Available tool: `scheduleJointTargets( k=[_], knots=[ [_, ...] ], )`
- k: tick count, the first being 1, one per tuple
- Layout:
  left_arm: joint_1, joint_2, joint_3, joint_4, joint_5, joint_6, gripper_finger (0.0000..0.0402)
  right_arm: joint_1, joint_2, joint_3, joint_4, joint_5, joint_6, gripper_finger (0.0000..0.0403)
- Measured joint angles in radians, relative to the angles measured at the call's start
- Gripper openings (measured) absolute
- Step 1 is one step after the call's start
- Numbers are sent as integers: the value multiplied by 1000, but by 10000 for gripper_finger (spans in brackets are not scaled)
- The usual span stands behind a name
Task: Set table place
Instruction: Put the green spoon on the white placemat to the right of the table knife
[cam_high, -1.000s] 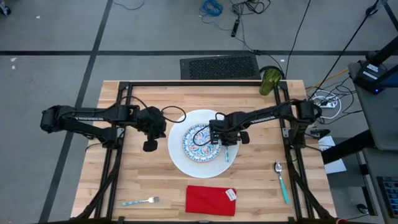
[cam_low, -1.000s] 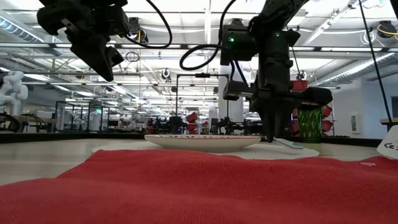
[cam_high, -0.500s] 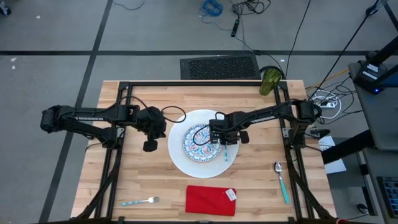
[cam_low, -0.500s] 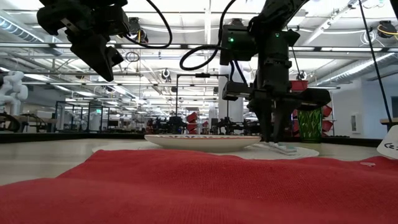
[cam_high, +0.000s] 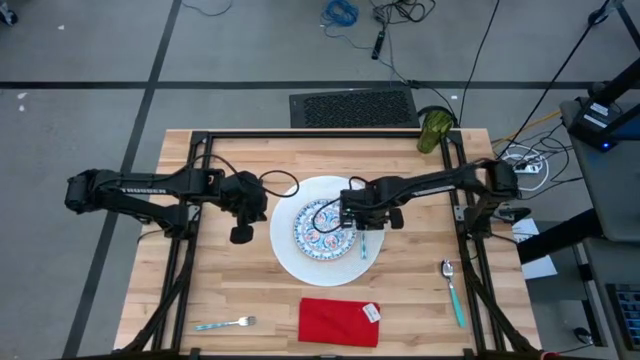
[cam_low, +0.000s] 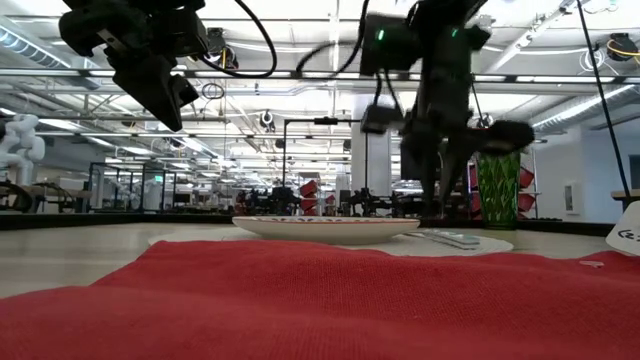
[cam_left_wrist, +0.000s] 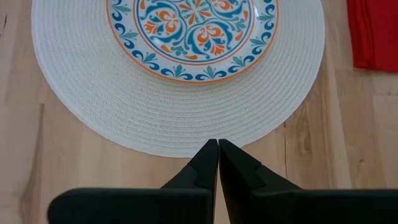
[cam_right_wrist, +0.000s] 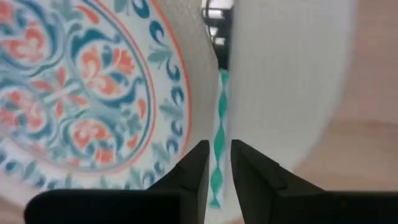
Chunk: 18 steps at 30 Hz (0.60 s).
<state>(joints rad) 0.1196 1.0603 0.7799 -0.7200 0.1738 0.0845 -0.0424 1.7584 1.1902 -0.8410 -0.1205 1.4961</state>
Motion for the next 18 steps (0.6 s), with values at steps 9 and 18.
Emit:
scheduleJointTargets(
  k=[9, 18],
  knots=[
    [0, 0, 0, 2, 0, 0, 0, 166, -177, 41, -241, -6, 58, 52],
    [0, 0, 0, 4, 0, 8, 0, 447, -201, 16, -389, -210, 218, 52]
  ],
)
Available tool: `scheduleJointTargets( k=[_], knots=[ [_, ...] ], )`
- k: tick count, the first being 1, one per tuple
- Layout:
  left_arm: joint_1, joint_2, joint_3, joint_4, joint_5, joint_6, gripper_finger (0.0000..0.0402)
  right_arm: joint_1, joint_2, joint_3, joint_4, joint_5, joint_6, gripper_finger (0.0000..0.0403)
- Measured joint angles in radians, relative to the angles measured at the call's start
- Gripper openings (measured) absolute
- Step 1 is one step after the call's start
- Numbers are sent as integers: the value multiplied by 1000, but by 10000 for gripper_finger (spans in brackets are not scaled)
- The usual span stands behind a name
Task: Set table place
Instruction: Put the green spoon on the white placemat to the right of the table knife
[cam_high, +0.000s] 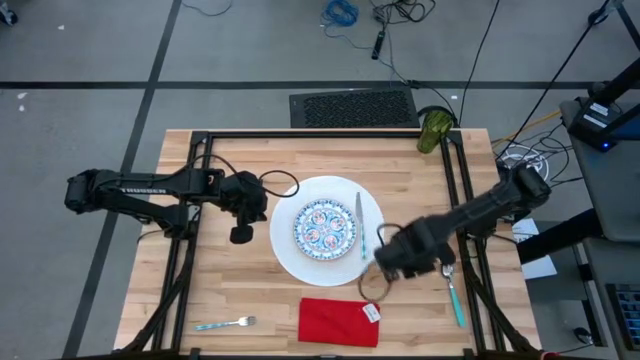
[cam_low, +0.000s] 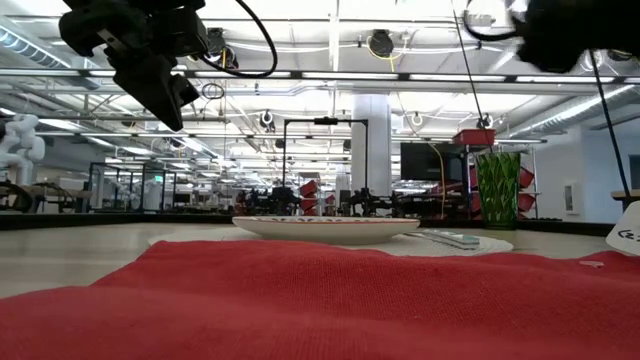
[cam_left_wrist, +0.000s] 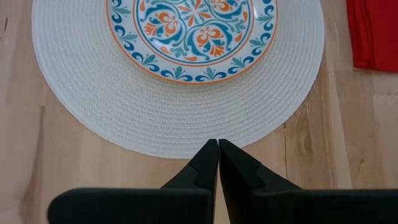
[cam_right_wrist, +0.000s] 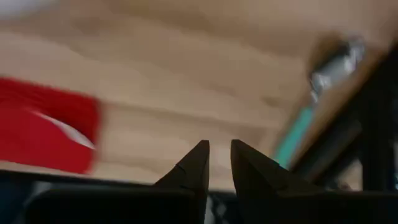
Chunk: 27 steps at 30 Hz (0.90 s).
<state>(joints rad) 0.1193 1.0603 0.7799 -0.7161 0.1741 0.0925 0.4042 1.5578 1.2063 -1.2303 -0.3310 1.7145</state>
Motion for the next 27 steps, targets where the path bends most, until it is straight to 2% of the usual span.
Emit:
scheduleJointTargets(
  k=[5, 8, 12, 18, 27],
  knots=[
    [0, 0, 0, 0, 0, -1, 0, 116, -2, -107, 43, -175, 58, 52],
    [0, 0, 0, 0, 0, -8, 0, 173, -34, -201, 162, -220, 100, 46],
    [0, 0, 0, -3, 0, -27, 0, 237, -101, -322, 295, -176, 190, 32],
    [0, 0, 0, -4, 0, -41, 0, 297, -179, -443, 332, -151, 143, 18],
    [0, 0, 0, -8, 1, -166, 0, 318, -235, -587, 404, -114, 128, 66]
  ],
)
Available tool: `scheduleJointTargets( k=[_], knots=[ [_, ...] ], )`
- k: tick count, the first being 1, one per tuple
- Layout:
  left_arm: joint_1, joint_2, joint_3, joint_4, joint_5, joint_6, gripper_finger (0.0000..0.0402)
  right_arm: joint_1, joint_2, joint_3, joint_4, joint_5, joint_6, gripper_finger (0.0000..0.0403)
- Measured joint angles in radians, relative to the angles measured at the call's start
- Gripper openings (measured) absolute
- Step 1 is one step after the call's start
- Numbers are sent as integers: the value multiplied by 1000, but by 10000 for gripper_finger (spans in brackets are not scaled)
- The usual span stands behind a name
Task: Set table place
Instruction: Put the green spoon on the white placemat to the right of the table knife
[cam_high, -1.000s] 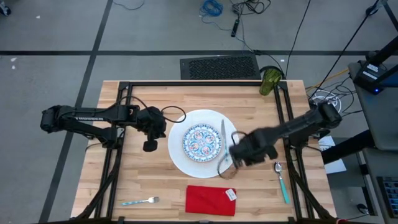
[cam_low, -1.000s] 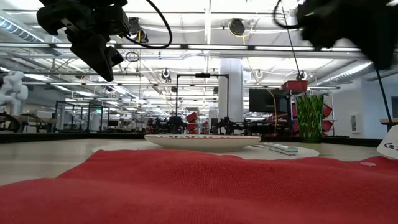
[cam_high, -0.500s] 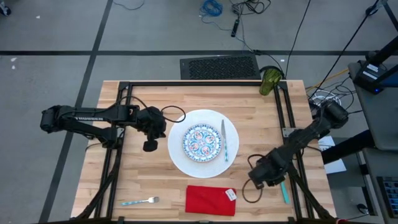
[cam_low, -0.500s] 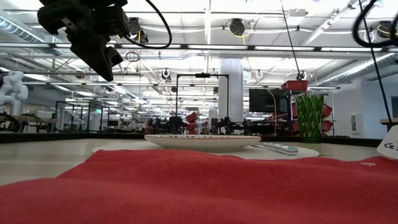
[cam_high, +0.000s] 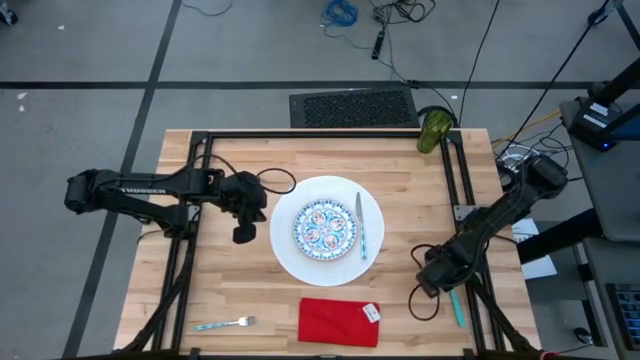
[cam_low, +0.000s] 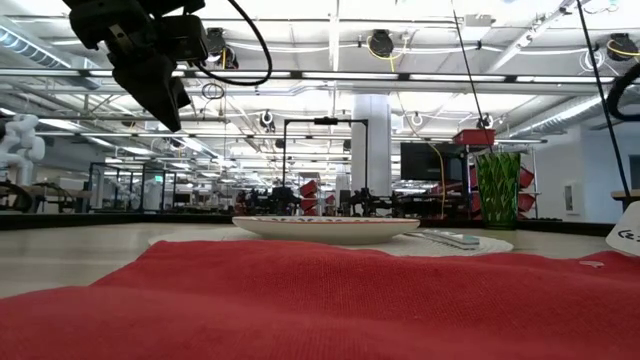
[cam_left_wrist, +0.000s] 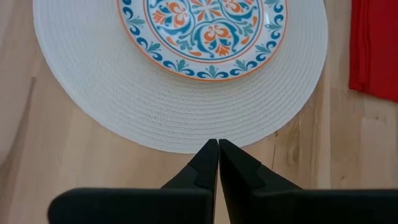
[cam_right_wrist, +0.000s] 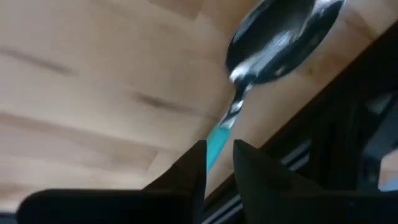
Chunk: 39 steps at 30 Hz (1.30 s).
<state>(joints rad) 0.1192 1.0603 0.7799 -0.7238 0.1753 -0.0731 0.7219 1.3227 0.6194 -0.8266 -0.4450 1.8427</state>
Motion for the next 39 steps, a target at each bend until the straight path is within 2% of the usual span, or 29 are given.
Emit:
scheduleJointTargets(
  k=[5, 18, 21, 24, 26, 31, 39],
  knots=[
    [0, 0, 0, -1, 1, -1, 0, 0, -4, -63, 50, 0, 3, 79],
    [0, 0, 0, 0, 0, -2, 0, -1, -8, -136, 178, -9, 21, 78],
    [0, 0, 0, 0, -1, -10, 0, -1, -8, -137, 187, -9, 32, 59],
    [0, 0, 0, 0, -8, -27, 0, -1, -8, -137, 192, -7, 65, 18],
    [0, 0, 0, 0, -9, -27, 0, -1, -8, -137, 193, -7, 86, 13],
    [0, 0, 0, 0, -9, -26, 0, -1, -15, -113, 176, 14, 136, 13],
    [0, 0, 0, 5, -9, -15, 0, -29, -54, 18, 101, 133, 258, 7]
  ],
)
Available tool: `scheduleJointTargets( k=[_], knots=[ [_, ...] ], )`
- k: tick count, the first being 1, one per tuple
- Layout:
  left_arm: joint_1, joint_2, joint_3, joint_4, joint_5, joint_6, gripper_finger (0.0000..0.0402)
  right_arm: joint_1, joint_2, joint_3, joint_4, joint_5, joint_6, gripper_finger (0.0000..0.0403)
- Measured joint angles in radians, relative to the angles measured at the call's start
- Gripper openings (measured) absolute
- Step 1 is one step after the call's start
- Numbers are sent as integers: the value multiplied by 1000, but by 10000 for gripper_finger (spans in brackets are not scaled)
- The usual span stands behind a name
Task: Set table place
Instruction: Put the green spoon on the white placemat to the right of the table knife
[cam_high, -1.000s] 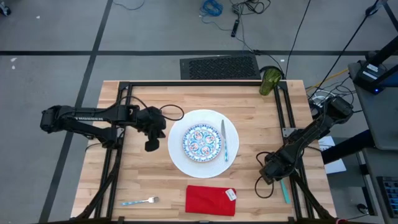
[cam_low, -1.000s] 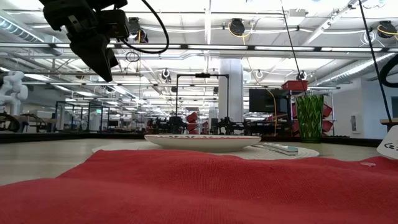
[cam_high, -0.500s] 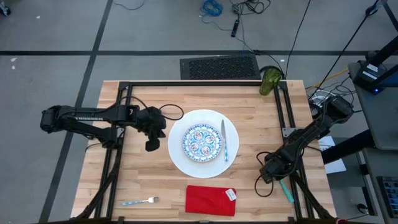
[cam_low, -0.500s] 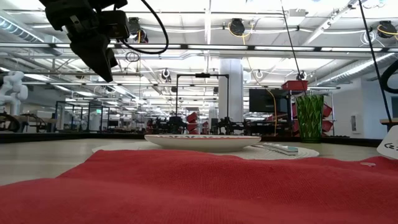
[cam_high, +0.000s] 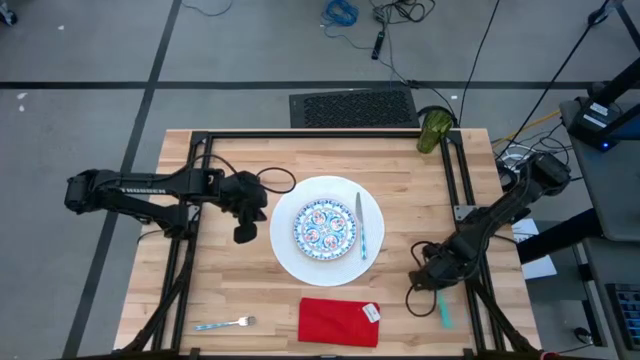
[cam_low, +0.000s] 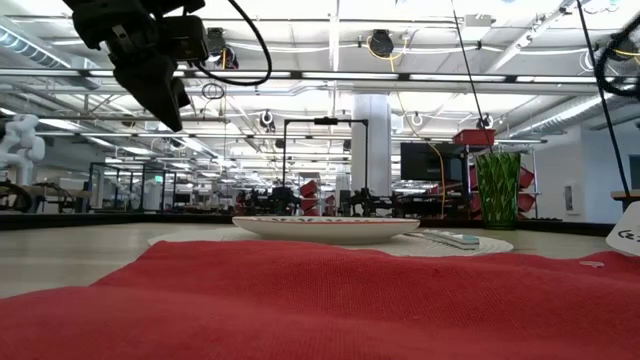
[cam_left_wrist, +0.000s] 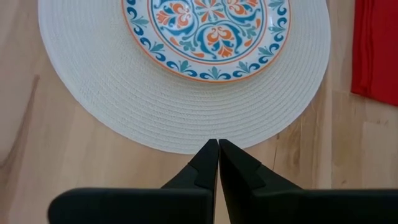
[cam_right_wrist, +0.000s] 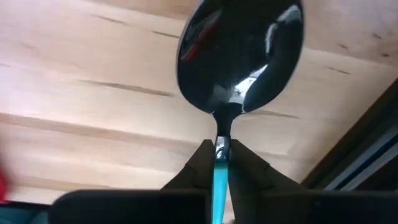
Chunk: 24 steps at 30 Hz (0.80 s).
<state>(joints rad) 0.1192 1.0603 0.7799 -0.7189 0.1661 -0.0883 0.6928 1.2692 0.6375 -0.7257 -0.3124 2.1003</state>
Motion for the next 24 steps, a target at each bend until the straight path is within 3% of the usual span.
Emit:
scheduleJointTargets(
  k=[9, 24],
  knots=[
    [0, 0, 0, 2, 0, 69, 0, -227, 1, 119, -34, 138, -74, 5],
    [0, 0, 0, 2, -9, 102, 0, -807, 189, 279, -34, 107, -700, 4]
  ],
)
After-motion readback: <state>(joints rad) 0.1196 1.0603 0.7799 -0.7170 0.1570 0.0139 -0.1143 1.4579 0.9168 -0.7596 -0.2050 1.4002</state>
